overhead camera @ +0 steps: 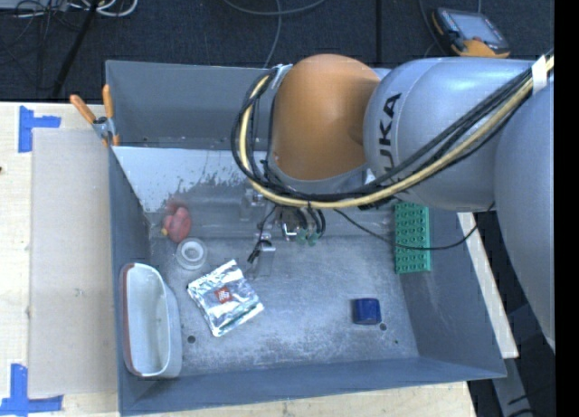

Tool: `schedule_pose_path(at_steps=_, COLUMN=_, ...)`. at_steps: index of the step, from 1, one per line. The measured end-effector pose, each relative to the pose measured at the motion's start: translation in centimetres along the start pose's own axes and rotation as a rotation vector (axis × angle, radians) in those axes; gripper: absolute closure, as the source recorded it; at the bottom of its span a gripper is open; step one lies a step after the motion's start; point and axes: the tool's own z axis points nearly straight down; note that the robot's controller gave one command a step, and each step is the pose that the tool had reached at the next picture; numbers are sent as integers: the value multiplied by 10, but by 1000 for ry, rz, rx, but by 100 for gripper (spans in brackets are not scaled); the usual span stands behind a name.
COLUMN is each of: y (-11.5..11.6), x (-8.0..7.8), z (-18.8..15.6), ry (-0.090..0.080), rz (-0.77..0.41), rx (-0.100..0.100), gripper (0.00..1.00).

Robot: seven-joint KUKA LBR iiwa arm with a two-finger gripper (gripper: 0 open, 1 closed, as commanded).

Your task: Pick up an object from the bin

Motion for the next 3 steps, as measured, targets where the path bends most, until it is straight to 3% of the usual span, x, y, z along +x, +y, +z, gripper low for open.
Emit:
schedule_pose_path(at_steps=1, y=14, x=15, z=116, ry=2, rz=75, rx=1, gripper=0)
schedule_pose_path(at_steps=2, y=13, x=12, z=111, ry=-6, rz=79, rx=-1, gripper=100)
schedule_pose_path(at_steps=3, y=66, x=7, z=13, ry=-17, rz=92, rx=-7, gripper=100)
